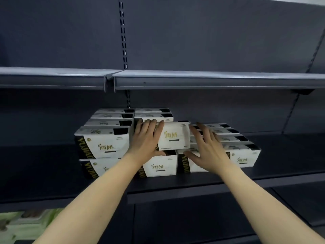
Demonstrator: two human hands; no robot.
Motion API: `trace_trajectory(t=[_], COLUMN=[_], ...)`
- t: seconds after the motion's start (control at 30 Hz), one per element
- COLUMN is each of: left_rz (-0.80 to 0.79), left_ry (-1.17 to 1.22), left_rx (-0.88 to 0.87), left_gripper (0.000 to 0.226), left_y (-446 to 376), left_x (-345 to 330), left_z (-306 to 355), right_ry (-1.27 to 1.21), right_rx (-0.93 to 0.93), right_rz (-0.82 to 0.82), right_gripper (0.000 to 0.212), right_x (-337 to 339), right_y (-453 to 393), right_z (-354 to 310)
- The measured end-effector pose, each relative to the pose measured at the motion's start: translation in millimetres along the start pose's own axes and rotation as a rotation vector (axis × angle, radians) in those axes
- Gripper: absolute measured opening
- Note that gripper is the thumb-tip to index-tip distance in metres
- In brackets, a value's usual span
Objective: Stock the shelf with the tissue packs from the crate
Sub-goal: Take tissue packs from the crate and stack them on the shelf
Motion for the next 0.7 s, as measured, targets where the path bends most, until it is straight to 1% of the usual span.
trace_trajectory(t=[0.17,0.27,0.37,0.5,0.6,0.7], left_rz=[-0.039,-0.050,-0.043,-0.058,-0.035,0.003], left_ry=[-0.021,-0.042,-0.066,-0.060,-0.071,-0.080], left_rx=[0.015,0.019,0.025,0.034,0.023,0.000], left_gripper=[0.110,0.115,0.120,0.122,0.118,0.113], left_y=[-1,2,5,6,5,4], left_x=[-12,-20,-25,-30,-29,-28], left_z=[-7,-7,-8,-12,-11,-10], right_ry=[-0.051,-0.058,-0.084,-0.102,-0.117,-0.140], right_rx=[0.047,0.060,0.061,0.064,0.085,0.092], right_rz=[0.007,-0.012,-0.031,-0.043,-0.045,-0.023], right_gripper=[0.072,0.070,0.074,0.087,0.089,0.085], right_x=[-21,-34,-44,-50,-54,-55], right_y=[-23,-30,-33,-38,-40,-43], right_z=[-5,-6,-6,-10,-16,-16])
Point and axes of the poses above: each hand's wrist, its own y-axis away from the middle knuckle, its own x-axis out of the back of the hand, z = x × y, the point moved 4 cm from there along -y, towards the middle knuckle, and after that the axes turned 11 degrees about z, right-handed, at the moved point
